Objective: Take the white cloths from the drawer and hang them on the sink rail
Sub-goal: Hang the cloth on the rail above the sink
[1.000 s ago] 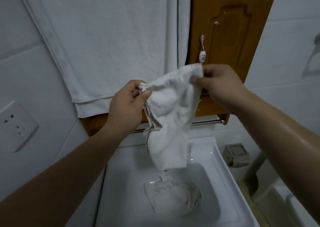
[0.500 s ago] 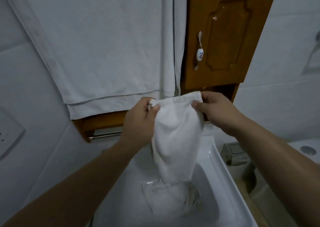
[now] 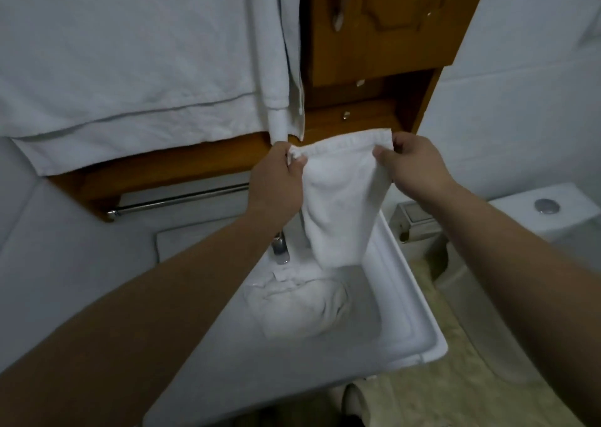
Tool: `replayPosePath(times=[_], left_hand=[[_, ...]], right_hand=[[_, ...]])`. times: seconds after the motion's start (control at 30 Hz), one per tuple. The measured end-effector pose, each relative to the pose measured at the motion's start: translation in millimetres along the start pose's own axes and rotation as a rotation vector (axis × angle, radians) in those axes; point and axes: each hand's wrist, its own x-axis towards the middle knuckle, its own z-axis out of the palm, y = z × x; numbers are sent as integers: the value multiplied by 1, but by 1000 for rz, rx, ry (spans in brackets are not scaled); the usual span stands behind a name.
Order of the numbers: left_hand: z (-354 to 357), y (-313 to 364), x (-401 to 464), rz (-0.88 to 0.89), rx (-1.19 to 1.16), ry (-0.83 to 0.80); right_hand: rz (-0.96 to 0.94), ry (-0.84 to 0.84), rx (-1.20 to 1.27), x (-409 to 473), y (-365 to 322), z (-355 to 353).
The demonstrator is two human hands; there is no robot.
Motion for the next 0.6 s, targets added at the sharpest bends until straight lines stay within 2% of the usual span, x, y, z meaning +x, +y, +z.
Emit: replayPosePath(times=[0.3,0.5,0.6], left_hand=[[48,-35,-17,-46,73,-68],[72,-48,-11,-60,104,-114],[84,-53,7,-60,133,-94]], right_hand=[[73,-30,-149,0,56,4],[140,67,-203,16,92,20],[179,121,-119,31,100,32]])
